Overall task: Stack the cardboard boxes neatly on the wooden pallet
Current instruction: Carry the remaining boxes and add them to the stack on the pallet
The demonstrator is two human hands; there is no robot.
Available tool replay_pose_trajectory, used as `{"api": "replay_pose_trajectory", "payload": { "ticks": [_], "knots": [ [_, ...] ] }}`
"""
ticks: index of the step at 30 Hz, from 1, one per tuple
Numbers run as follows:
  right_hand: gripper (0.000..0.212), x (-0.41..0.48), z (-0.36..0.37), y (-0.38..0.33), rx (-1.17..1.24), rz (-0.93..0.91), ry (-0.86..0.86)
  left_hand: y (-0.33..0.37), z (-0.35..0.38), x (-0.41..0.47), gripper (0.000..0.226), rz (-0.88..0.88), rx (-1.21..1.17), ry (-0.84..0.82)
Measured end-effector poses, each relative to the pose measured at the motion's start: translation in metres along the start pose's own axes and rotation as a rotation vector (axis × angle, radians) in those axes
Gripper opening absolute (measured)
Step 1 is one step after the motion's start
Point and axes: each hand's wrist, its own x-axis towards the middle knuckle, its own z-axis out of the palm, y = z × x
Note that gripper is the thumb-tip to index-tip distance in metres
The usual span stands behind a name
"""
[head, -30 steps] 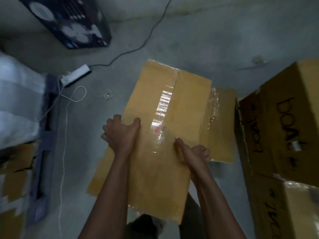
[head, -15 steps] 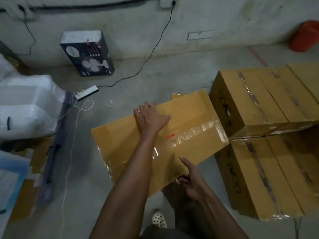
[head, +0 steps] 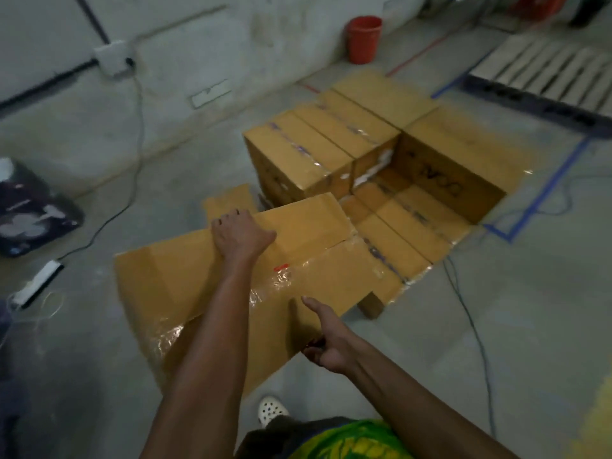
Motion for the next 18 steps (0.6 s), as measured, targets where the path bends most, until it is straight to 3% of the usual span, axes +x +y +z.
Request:
{"api": "replay_pose_trajectory", "payload": {
  "ticks": [3,7,11,15,18],
  "knots": [
    [0.070,-0.020,-0.090,-0.024,0.049,-0.062,-0.004,0.096,0.000,-0.017,0.069,0.095,0.014,-0.020],
    [0.057,-0.038,-0.204,-0.070,-0.014,-0.232,0.018,0.204,-0.005,-0.036,0.045,0.131,-0.086,-0.098],
    [0.077,-0.047,-0.288,-0.122,-0.092,-0.376,0.151,0.273,0.002,-0.043,0.049,0.055,-0.209,-0.134],
    [0.078,-0.039,-0.338,-0.183,-0.205,-0.554,0.352,0.324,0.010,-0.024,0.054,-0.038,-0.391,-0.143],
    [0.106,-0.022,-0.356,-0.238,-0.334,-0.665,0.583,0.355,0.012,0.007,0.067,-0.139,-0.580,-0.218]
  ]
}}
